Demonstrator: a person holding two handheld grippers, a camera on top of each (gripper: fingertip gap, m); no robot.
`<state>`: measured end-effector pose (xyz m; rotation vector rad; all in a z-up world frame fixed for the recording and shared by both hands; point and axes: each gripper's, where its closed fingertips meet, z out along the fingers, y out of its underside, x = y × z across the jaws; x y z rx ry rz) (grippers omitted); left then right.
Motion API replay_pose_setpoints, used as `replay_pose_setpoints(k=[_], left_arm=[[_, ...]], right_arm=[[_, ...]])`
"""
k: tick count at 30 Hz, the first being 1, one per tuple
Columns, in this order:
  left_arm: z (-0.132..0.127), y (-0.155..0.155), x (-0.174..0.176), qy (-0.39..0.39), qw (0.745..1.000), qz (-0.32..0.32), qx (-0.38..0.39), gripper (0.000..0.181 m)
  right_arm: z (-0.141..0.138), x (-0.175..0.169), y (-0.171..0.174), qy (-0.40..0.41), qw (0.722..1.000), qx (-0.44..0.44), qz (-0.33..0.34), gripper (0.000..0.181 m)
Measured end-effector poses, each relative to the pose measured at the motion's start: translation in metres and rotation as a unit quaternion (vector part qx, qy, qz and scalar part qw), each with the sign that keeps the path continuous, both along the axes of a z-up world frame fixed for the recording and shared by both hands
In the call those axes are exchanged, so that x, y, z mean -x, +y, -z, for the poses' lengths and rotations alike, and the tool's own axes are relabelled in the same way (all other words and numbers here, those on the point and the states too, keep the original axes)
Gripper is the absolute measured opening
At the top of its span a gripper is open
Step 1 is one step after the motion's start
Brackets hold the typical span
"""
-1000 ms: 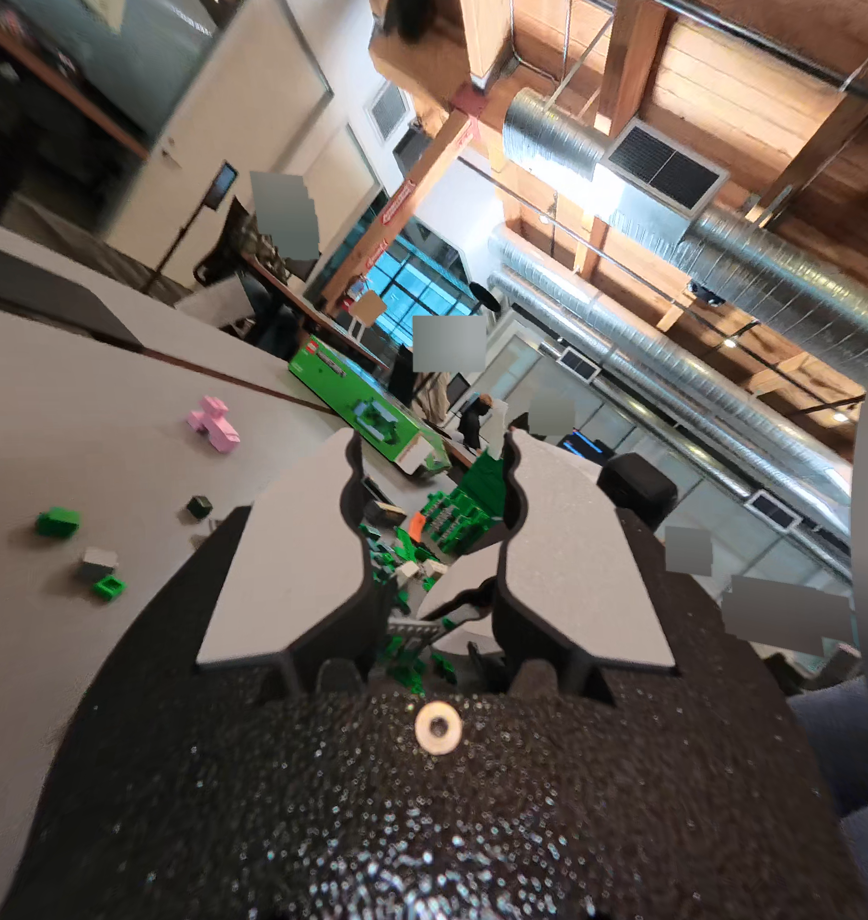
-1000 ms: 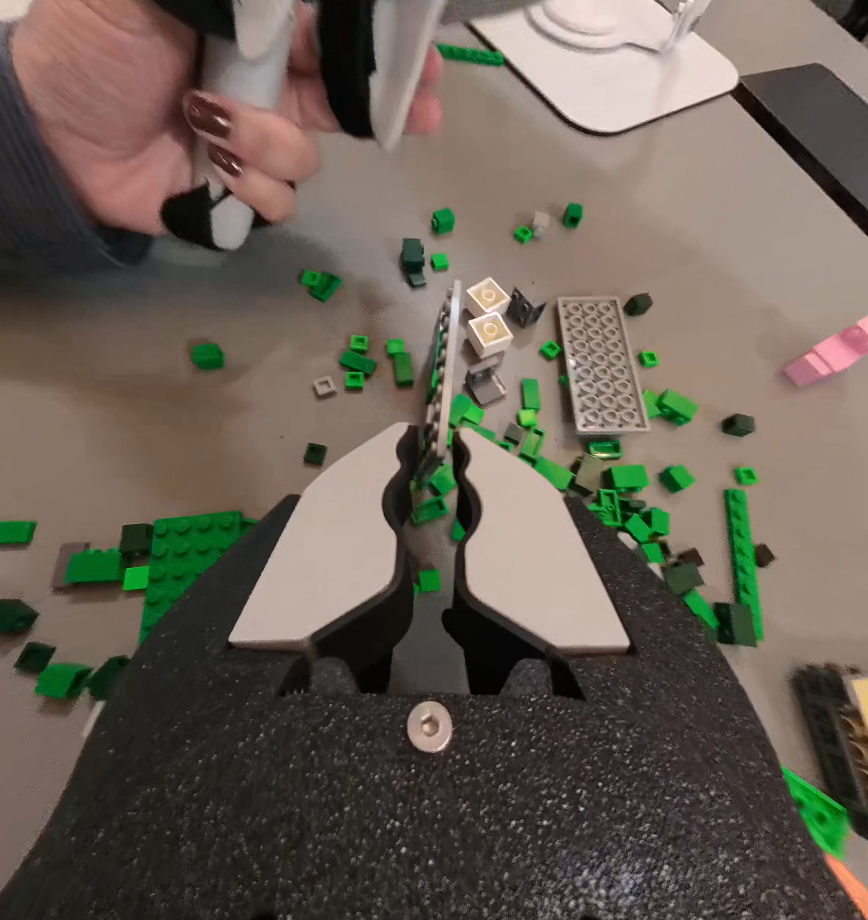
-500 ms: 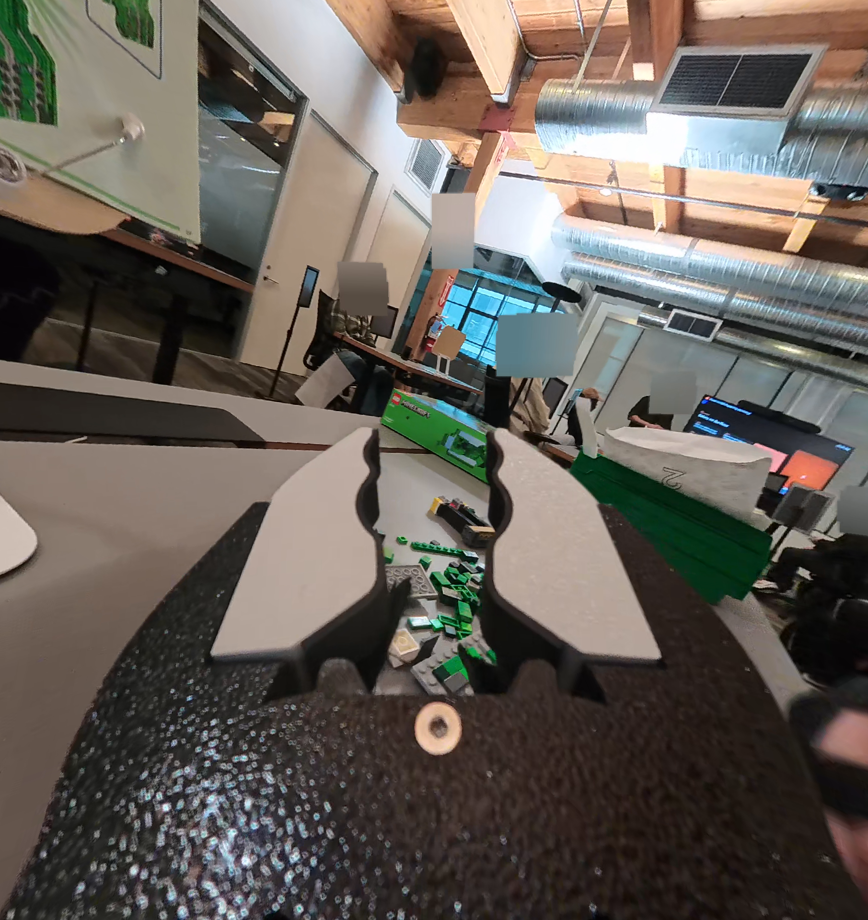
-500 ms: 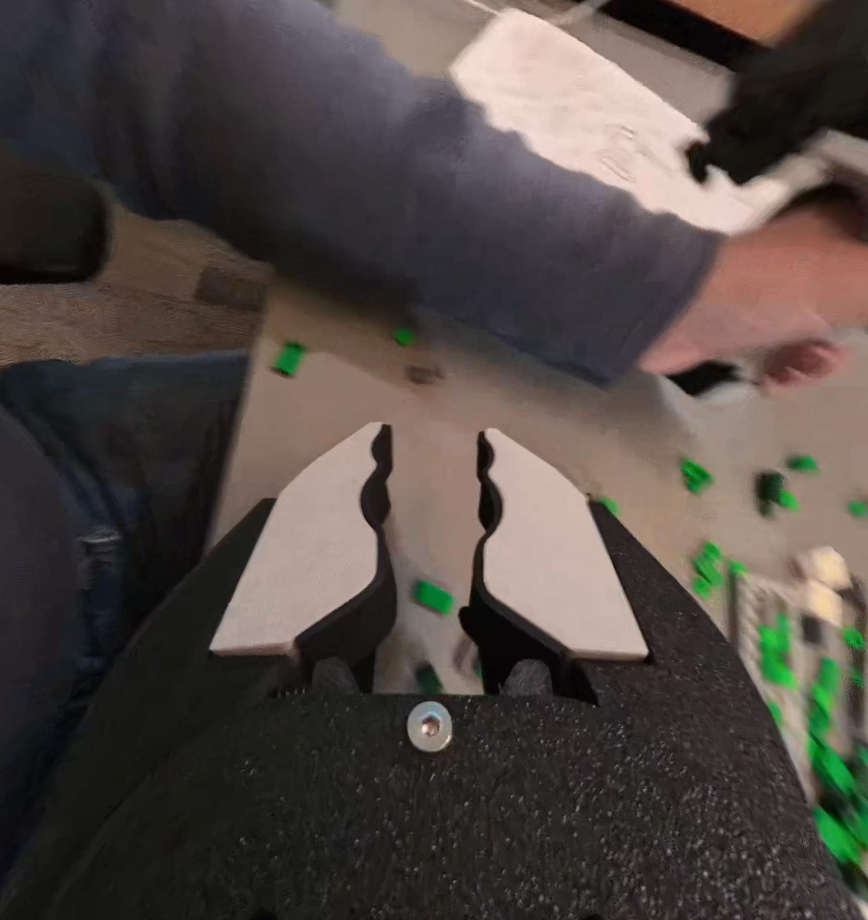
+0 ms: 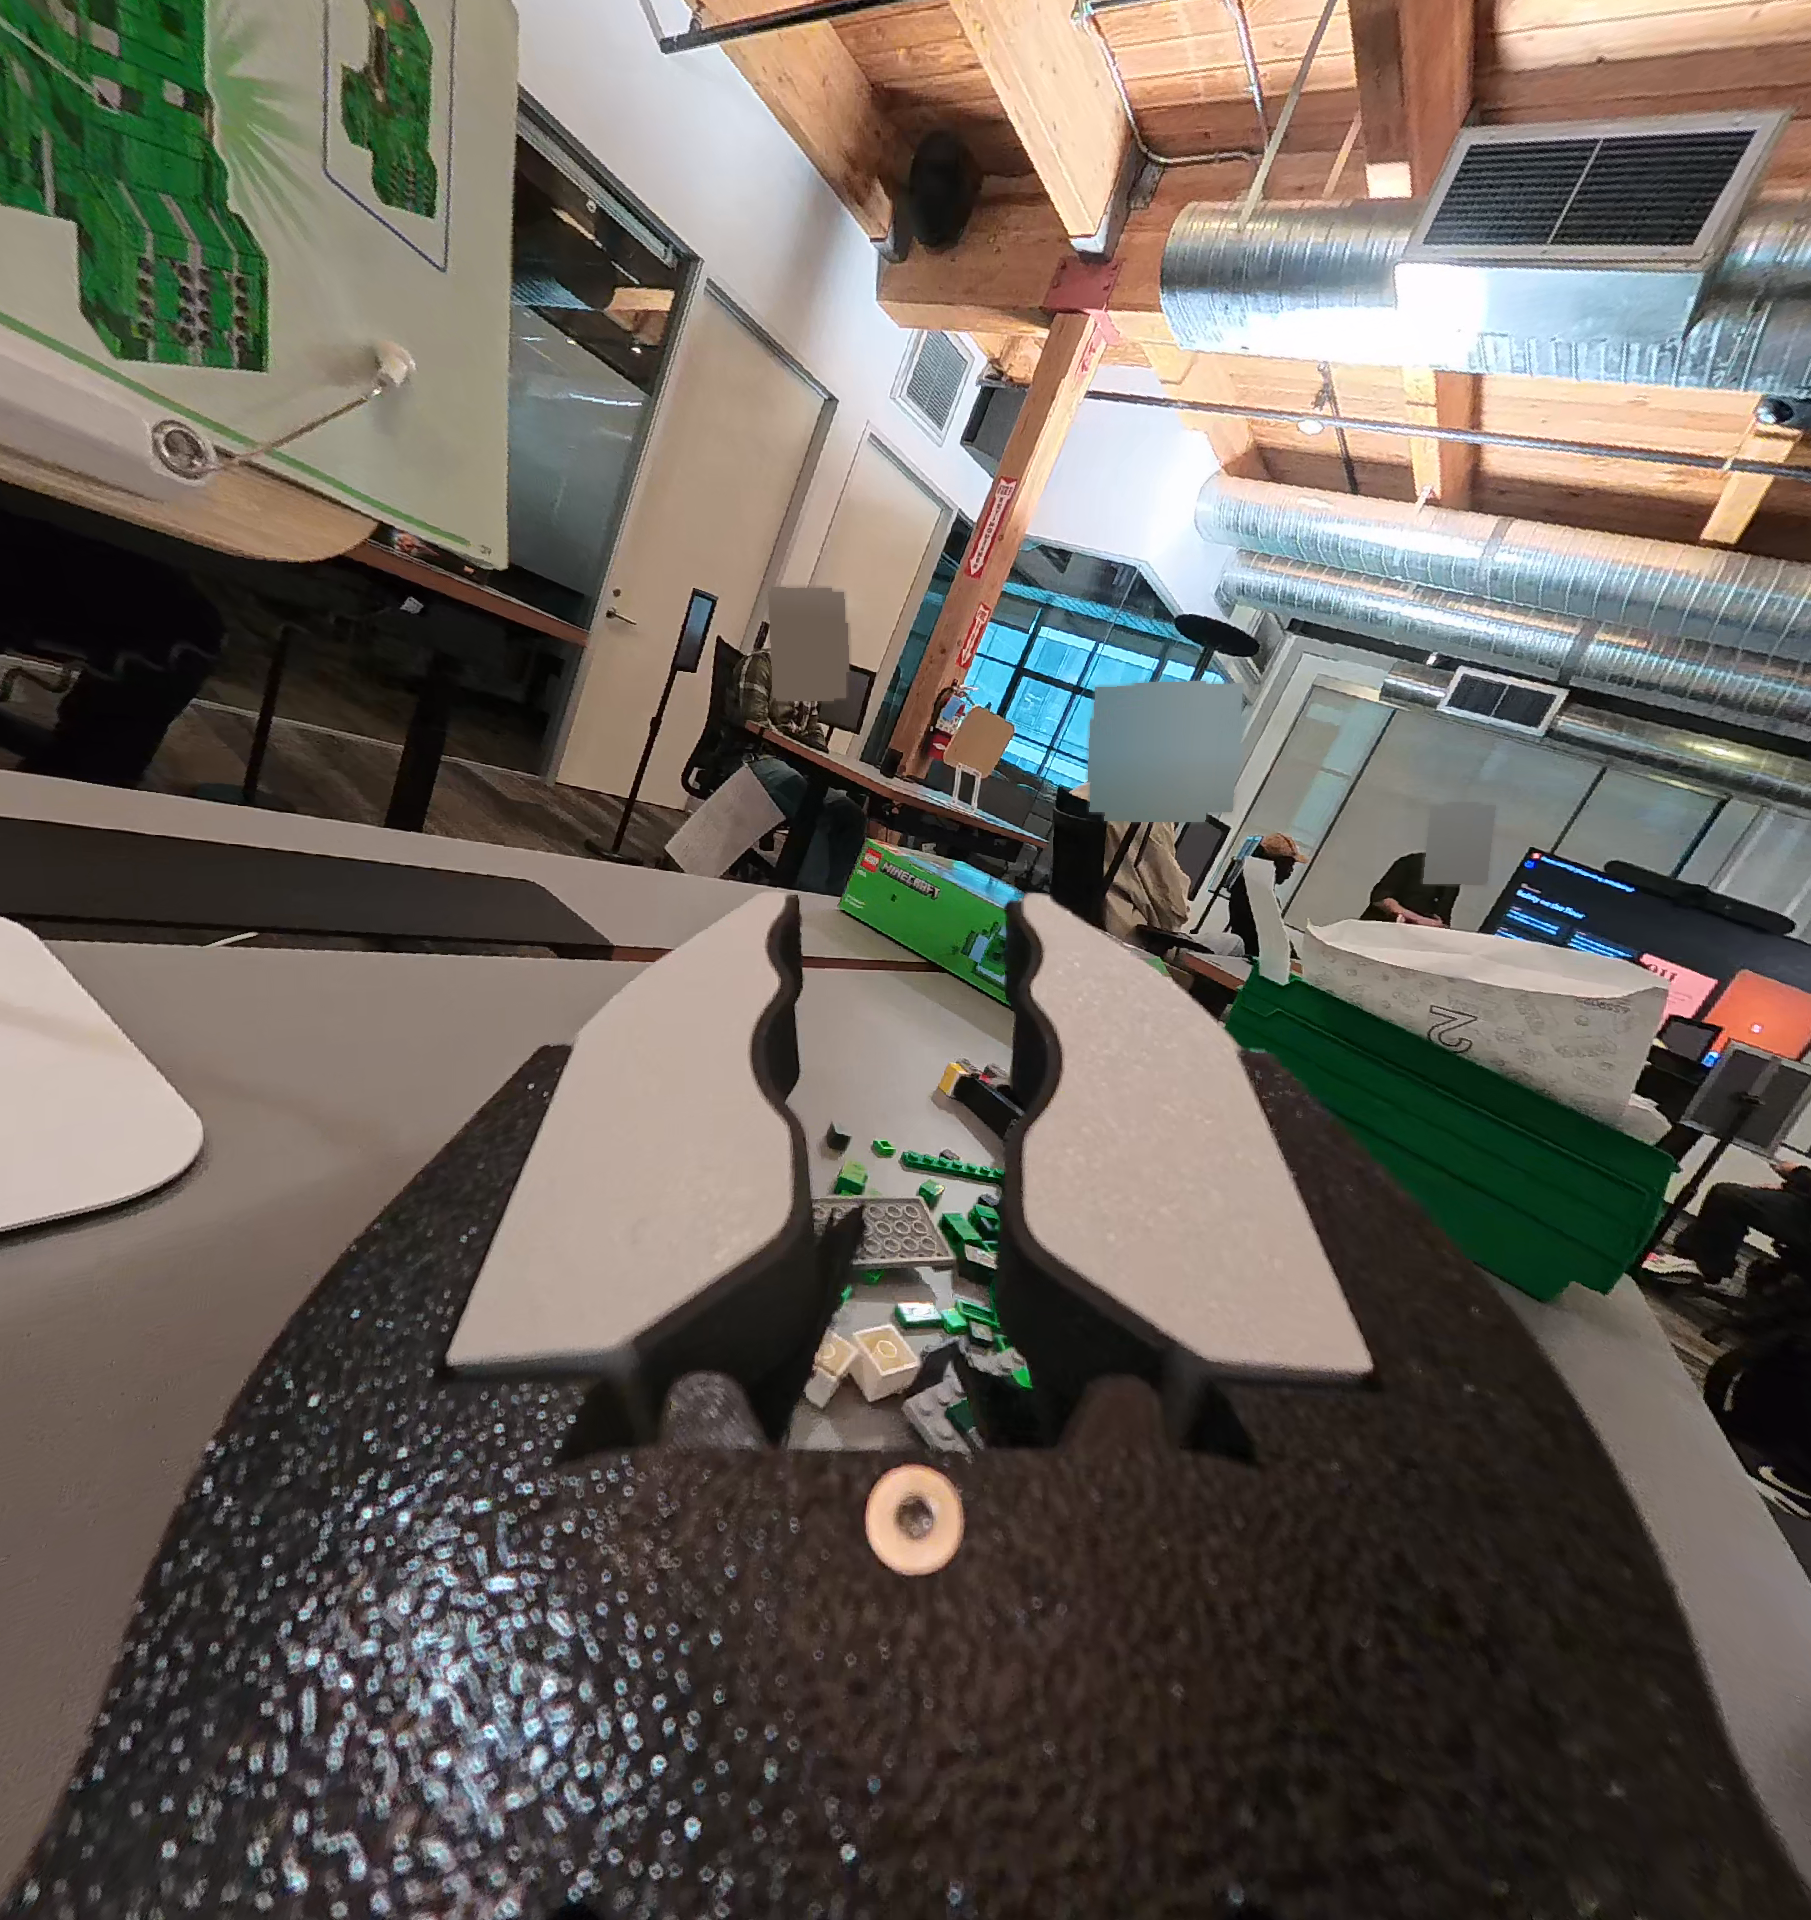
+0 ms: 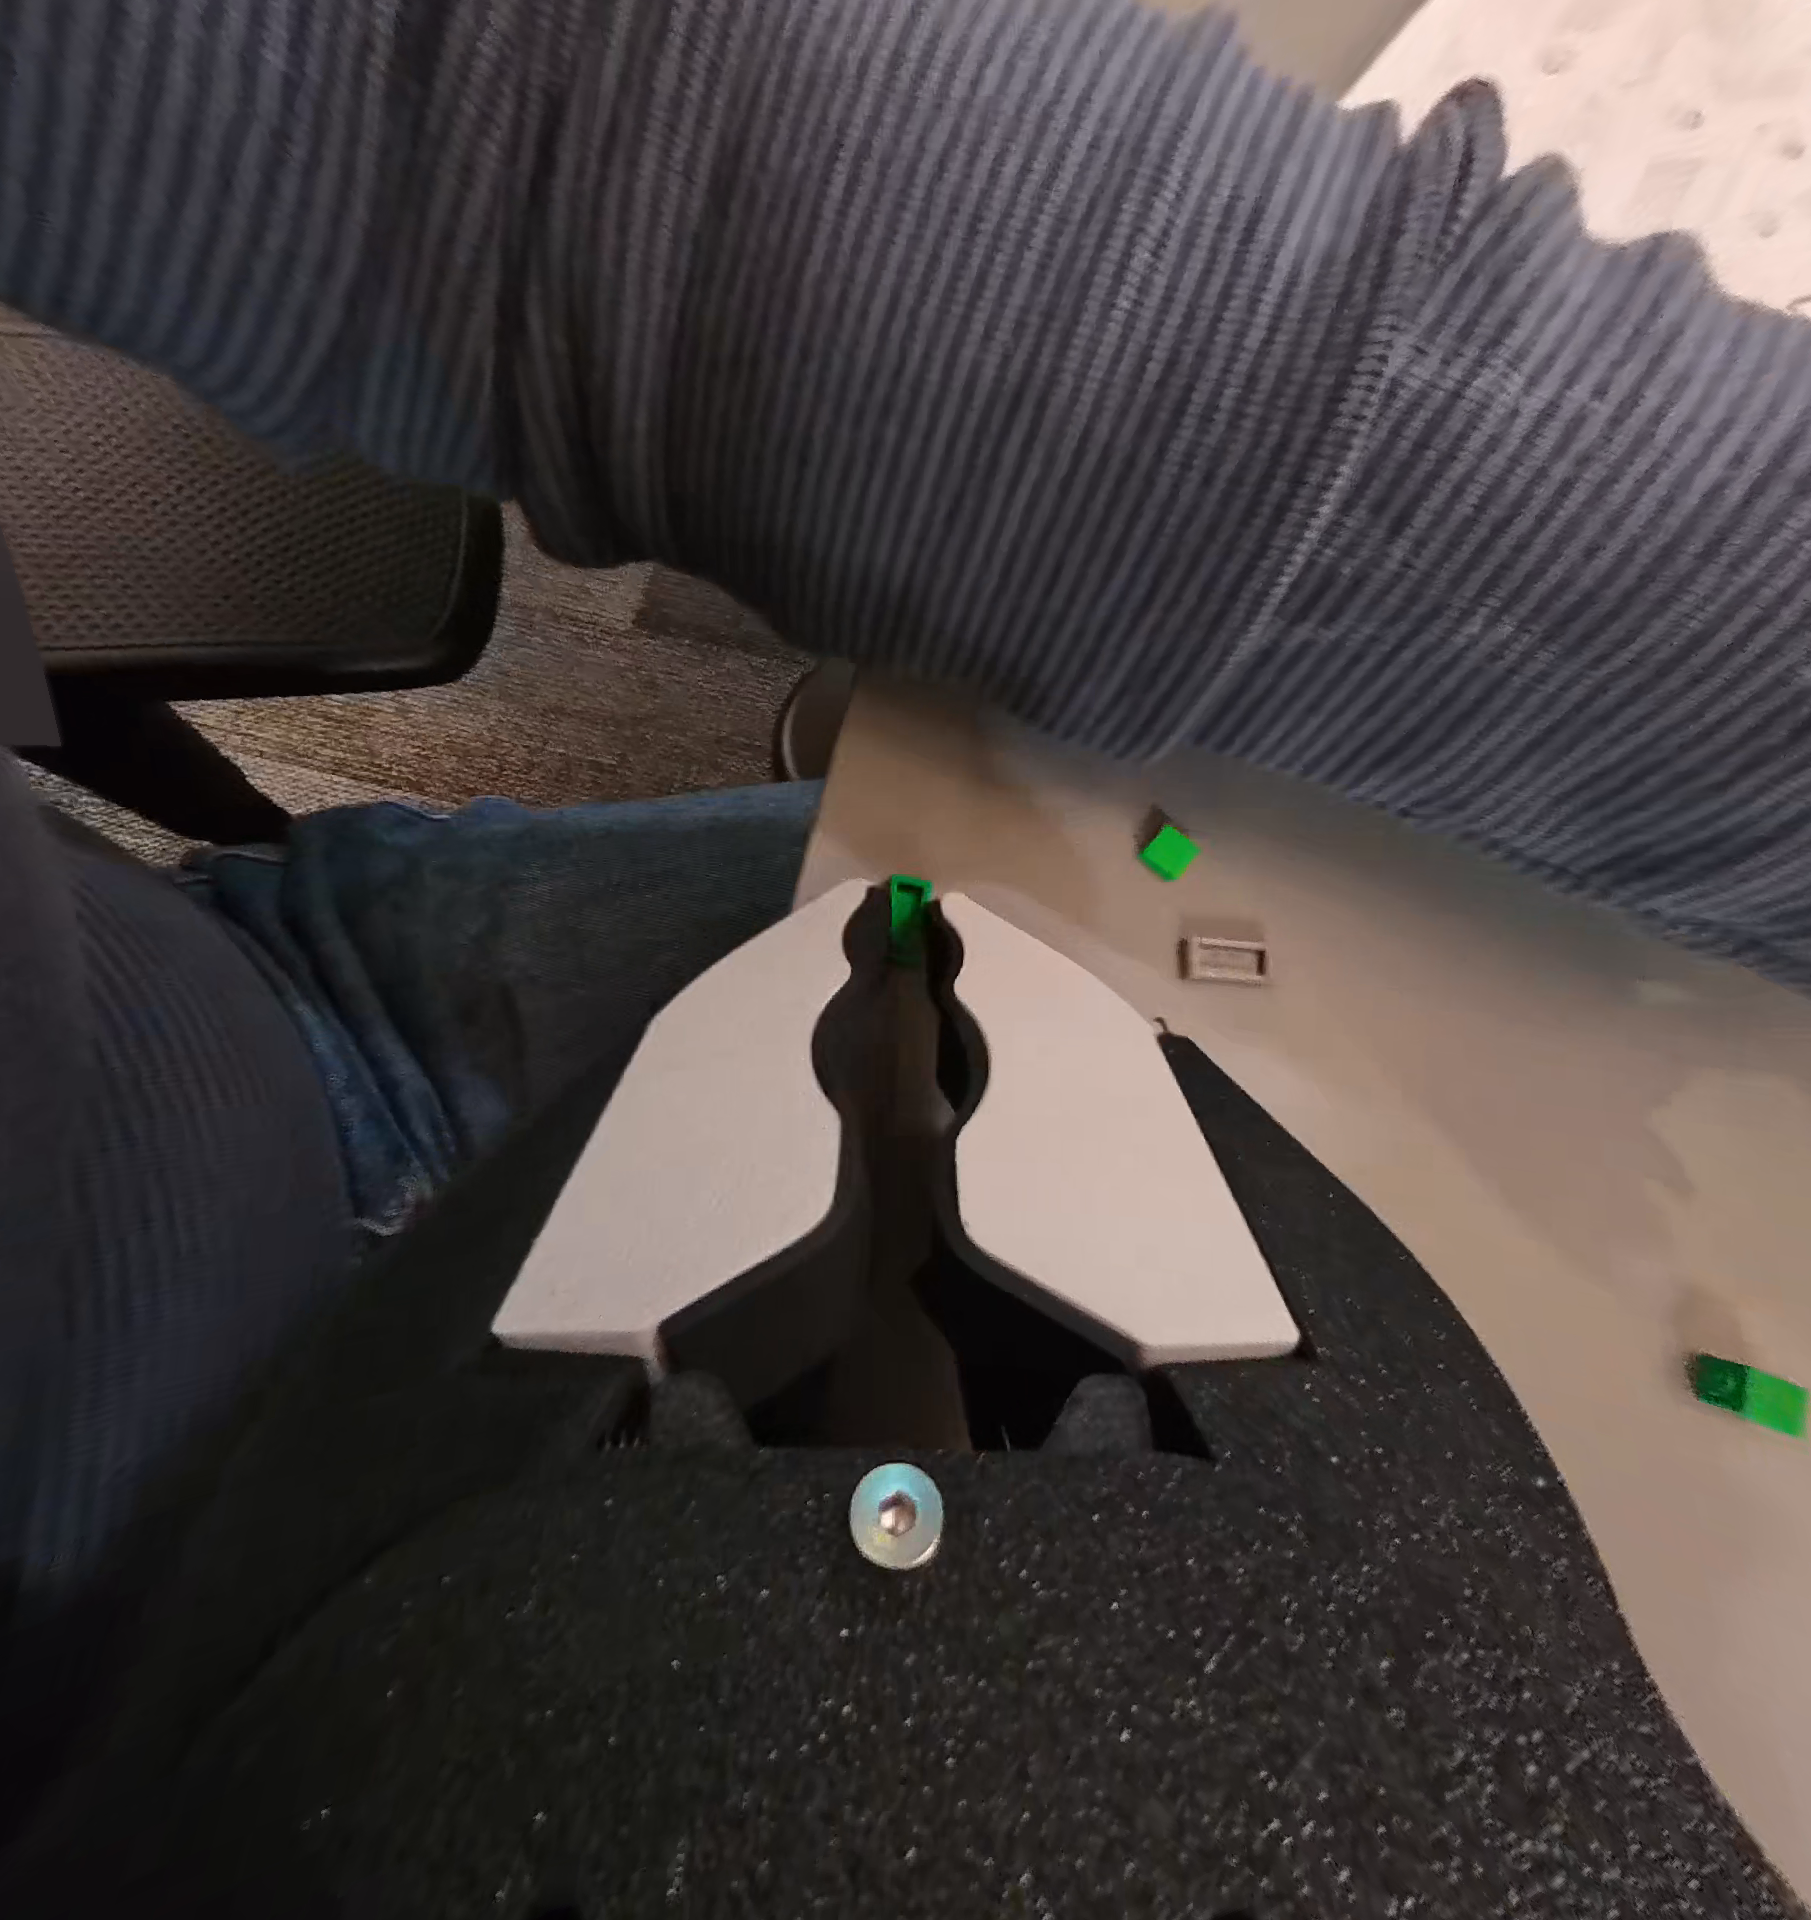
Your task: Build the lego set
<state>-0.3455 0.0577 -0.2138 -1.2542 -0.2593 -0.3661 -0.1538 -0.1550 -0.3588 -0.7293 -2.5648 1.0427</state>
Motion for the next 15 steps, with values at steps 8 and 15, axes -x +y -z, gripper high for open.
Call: replay_pose_setpoints(k=[8, 15], left_arm=[[0.004, -0.007, 0.018, -0.009, 0.999, -0.035, 0.010, 0.035], [0.012, -0.002, 0.019, -0.008, 0.999, -0.036, 0.034, 0.034]], right_arm=[[-0.006, 0.051, 0.116, 0.030, 0.992, -0.063, 0.109, 0.000], [-0.044, 0.103, 0.269, 0.090, 0.964, -0.126, 0.215, 0.026]])
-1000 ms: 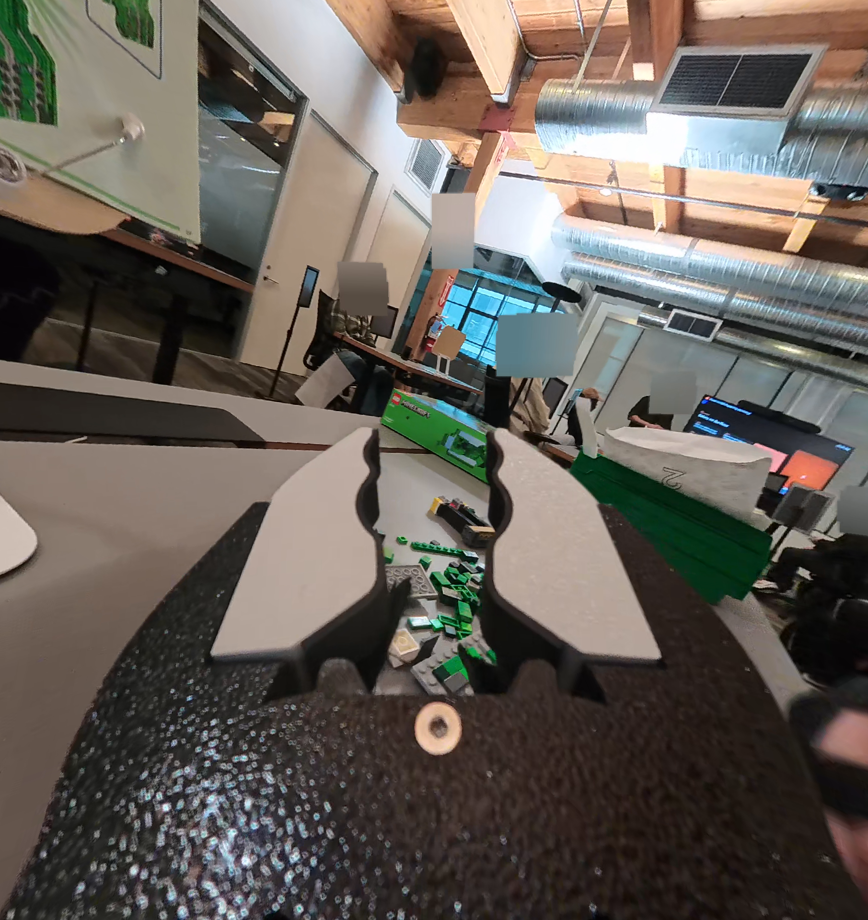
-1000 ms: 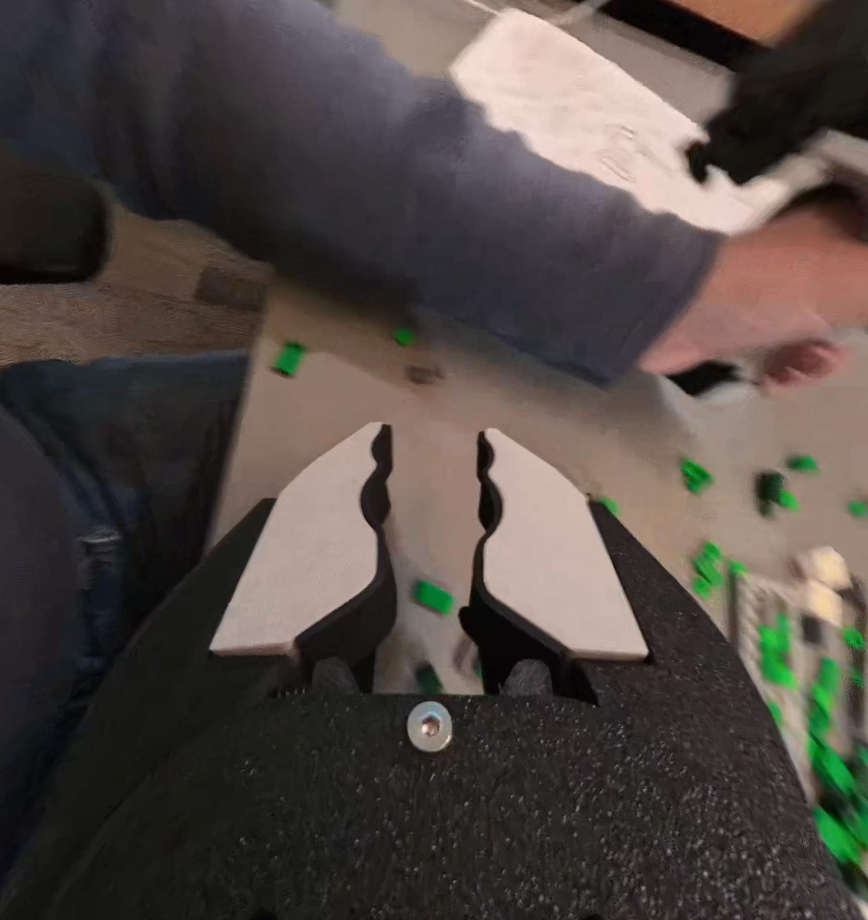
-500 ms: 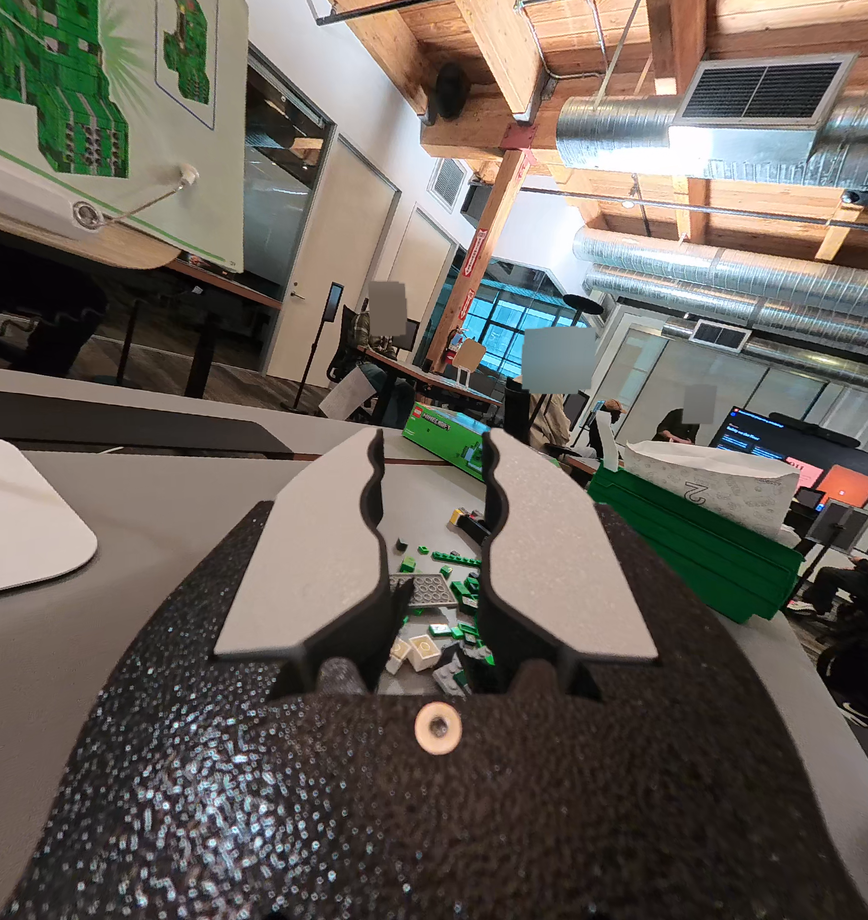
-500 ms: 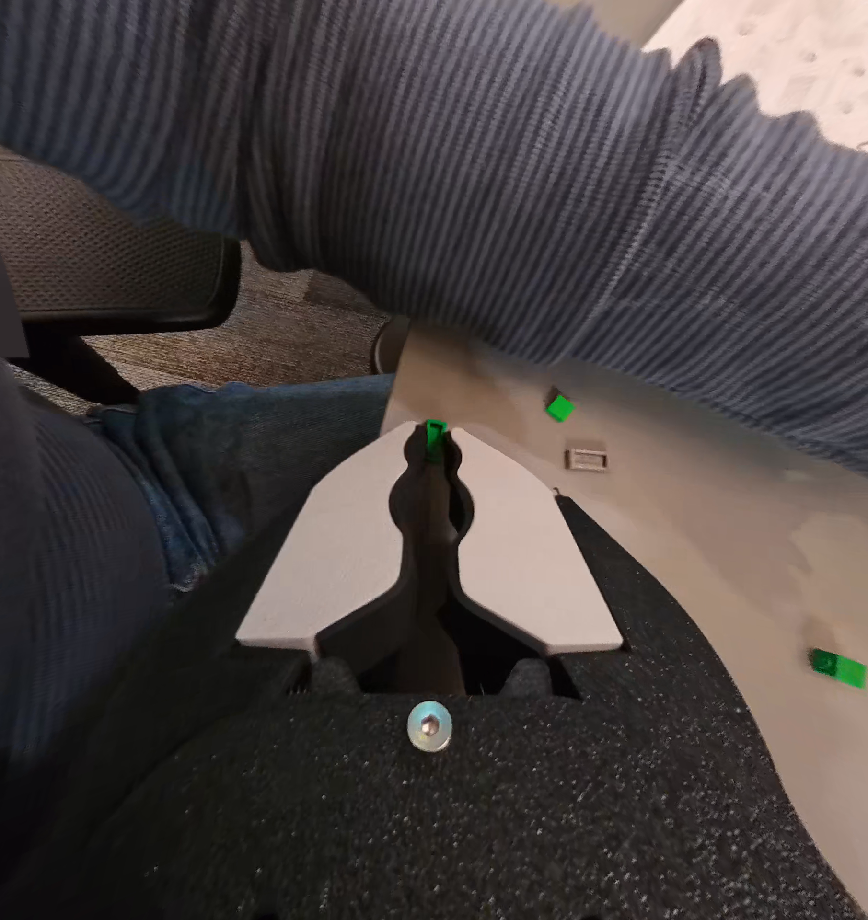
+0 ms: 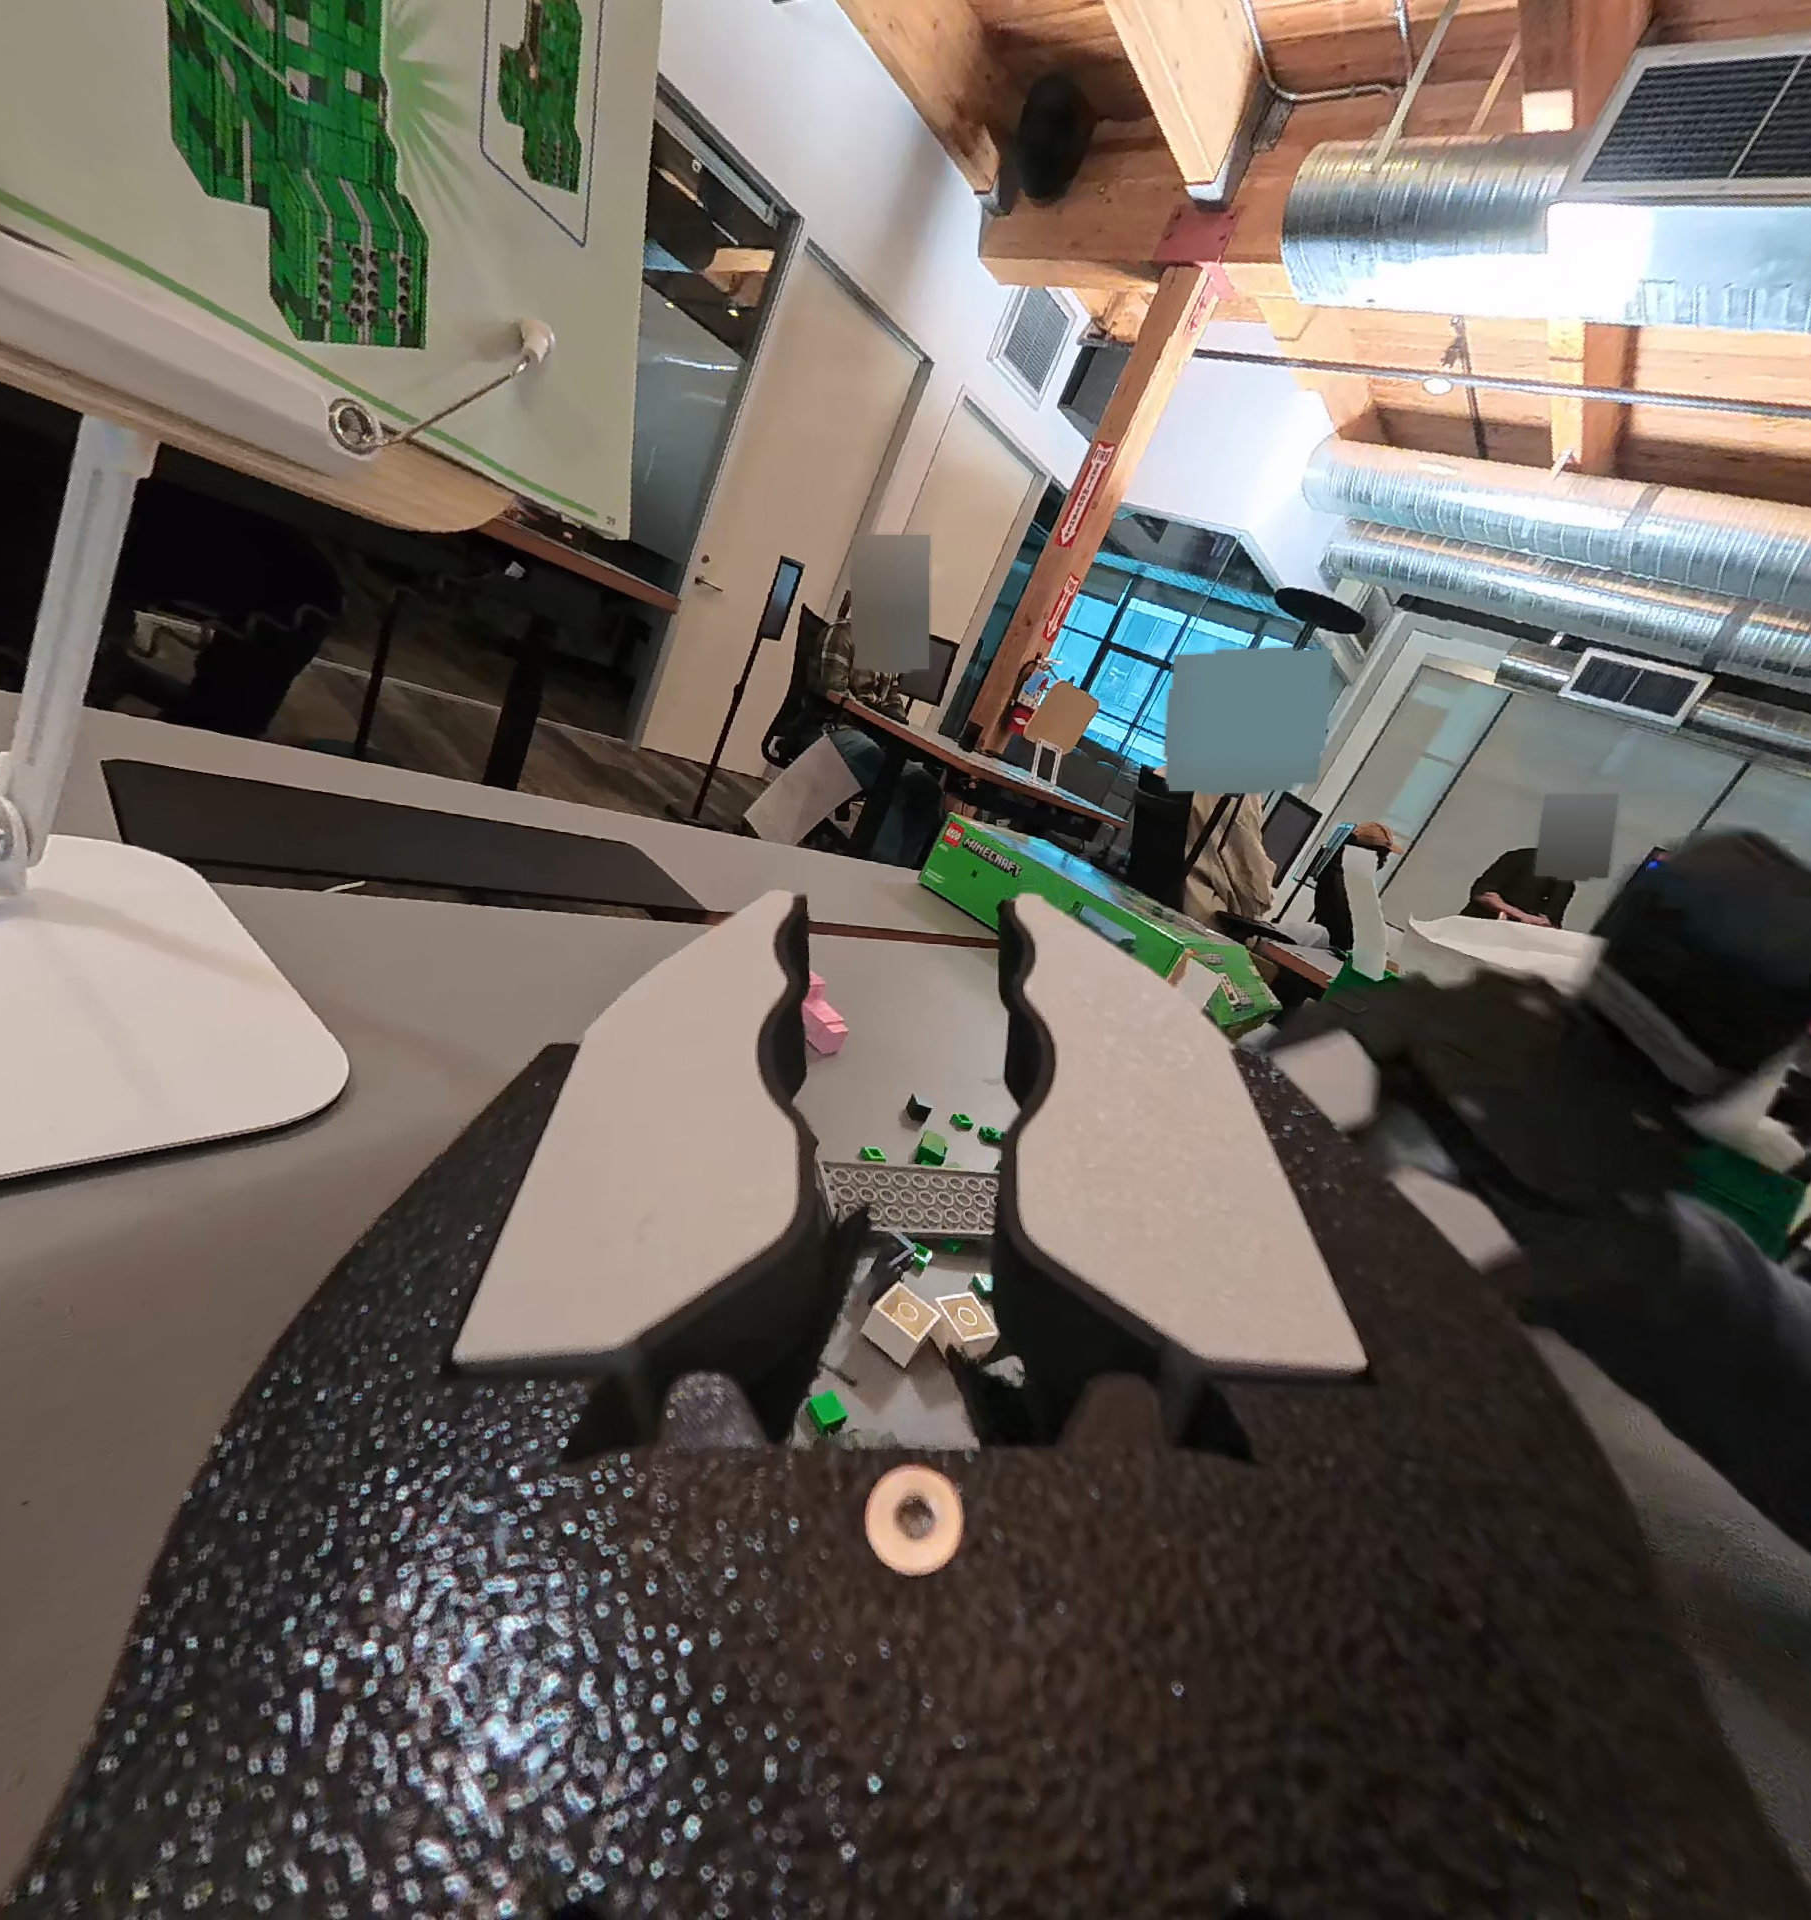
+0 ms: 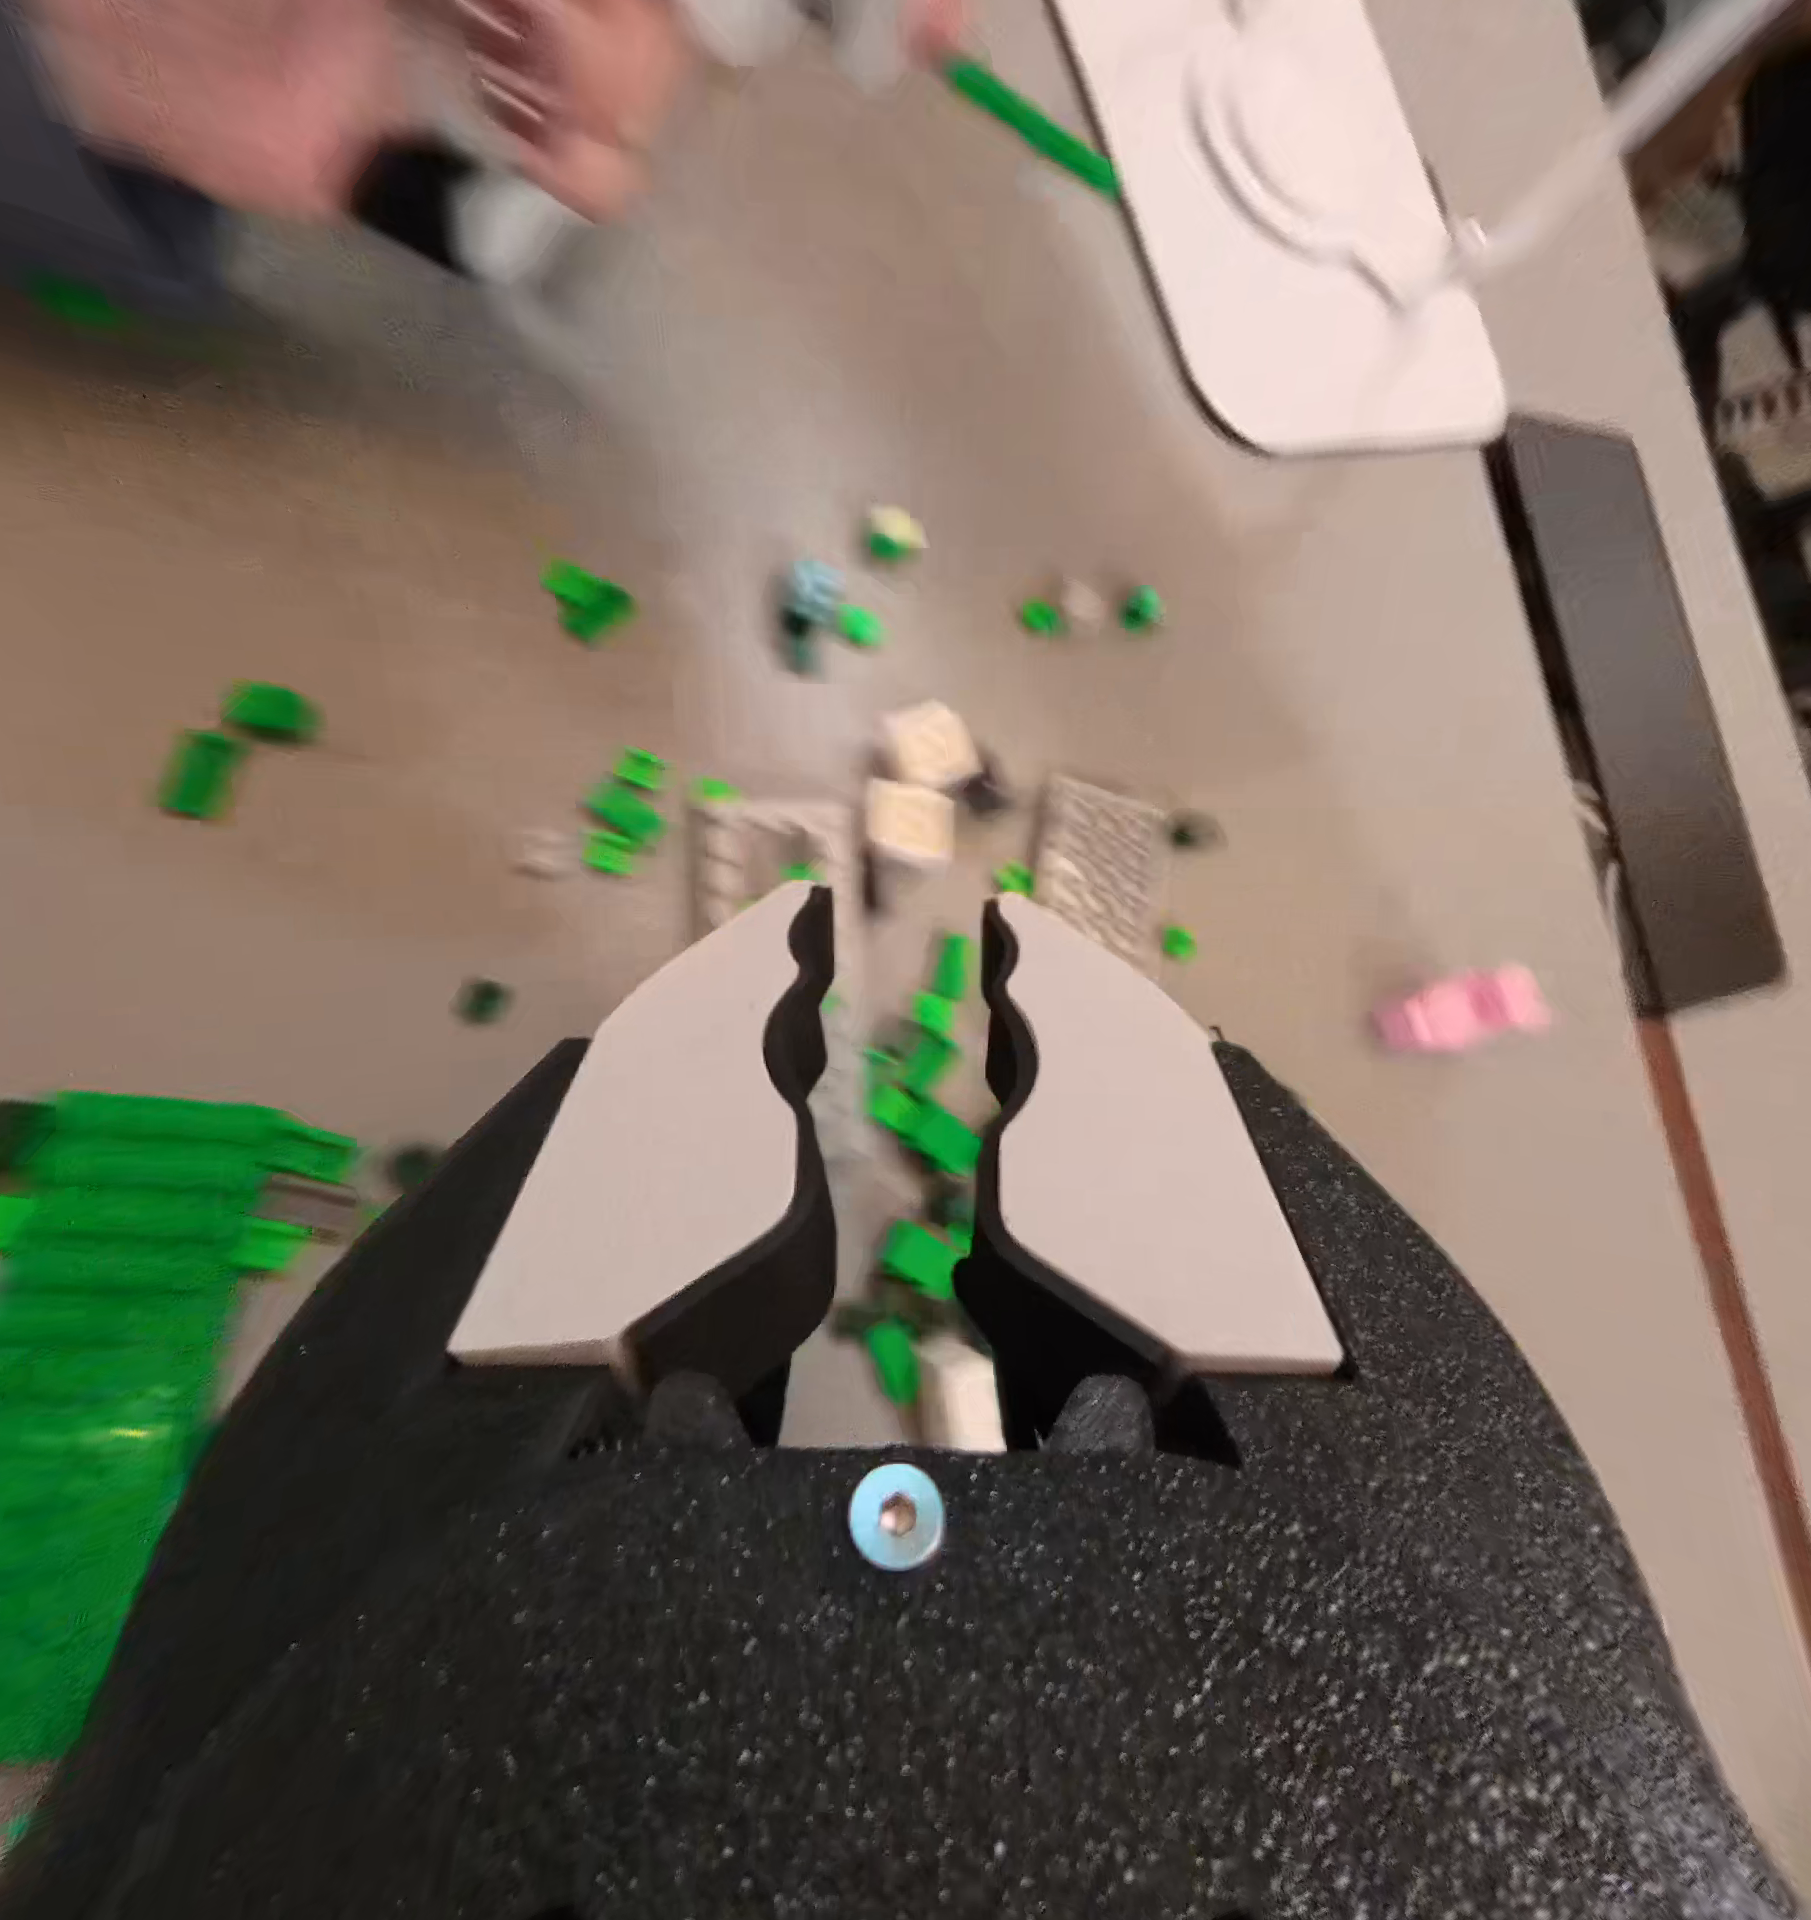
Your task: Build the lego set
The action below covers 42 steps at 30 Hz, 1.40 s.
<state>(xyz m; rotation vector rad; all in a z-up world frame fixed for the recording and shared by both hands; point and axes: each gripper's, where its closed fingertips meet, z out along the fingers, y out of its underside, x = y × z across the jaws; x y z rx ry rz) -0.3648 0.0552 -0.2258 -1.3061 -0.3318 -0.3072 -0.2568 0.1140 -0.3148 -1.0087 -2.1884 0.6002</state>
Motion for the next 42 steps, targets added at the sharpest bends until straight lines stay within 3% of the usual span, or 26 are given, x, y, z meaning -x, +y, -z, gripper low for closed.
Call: replay_pose_setpoints(k=[3, 9, 11, 19, 23, 26, 28, 31, 32, 33, 35, 42], left_arm=[[0.002, 0.003, -0.005, 0.006, 1.000, 0.007, 0.008, 0.034], [0.006, 0.012, -0.018, 0.009, 0.999, 0.036, 0.023, 0.034], [0.008, 0.014, -0.022, 0.010, 0.999, 0.044, 0.028, 0.034], [0.008, 0.014, -0.022, 0.014, 0.998, 0.048, 0.032, 0.030], [0.009, 0.013, -0.020, 0.022, 0.998, 0.044, 0.036, 0.029], [0.008, 0.013, -0.021, 0.024, 0.998, 0.046, 0.033, 0.029], [0.006, 0.013, -0.023, 0.019, 0.998, 0.052, 0.026, 0.028], [0.006, 0.014, -0.024, 0.013, 0.998, 0.059, 0.026, 0.027], [0.006, 0.014, -0.024, 0.011, 0.998, 0.062, 0.026, 0.027], [0.007, 0.014, -0.025, 0.010, 0.997, 0.065, 0.026, 0.027], [0.007, 0.015, -0.025, 0.010, 0.997, 0.067, 0.029, 0.027], [0.007, 0.015, -0.023, 0.007, 0.997, 0.068, 0.031, 0.026]], right_arm=[[0.013, 0.007, 0.038, -0.042, 0.997, -0.069, -0.007, 0.029], [0.035, 0.022, 0.044, -0.114, 0.986, -0.123, -0.019, 0.032], [0.040, 0.026, 0.051, -0.149, 0.981, -0.126, -0.003, 0.038], [0.043, 0.024, 0.056, -0.237, 0.965, -0.108, -0.003, 0.033], [0.041, 0.023, 0.062, -0.254, 0.967, -0.036, -0.001, 0.032], [0.037, 0.023, 0.067, -0.280, 0.957, 0.077, -0.001, 0.032], [0.034, 0.022, 0.066, -0.309, 0.935, 0.175, -0.004, 0.031], [0.022, 0.026, 0.062, -0.344, 0.877, 0.335, -0.002, 0.030], [0.016, 0.030, 0.061, -0.344, 0.859, 0.378, -0.004, 0.010], [0.012, 0.033, 0.062, -0.340, 0.848, 0.406, -0.005, 0.003], [0.008, 0.032, 0.060, -0.338, 0.841, 0.421, -0.023, 0.003], [0.010, 0.028, 0.058, -0.305, 0.873, 0.379, -0.040, 0.002]])
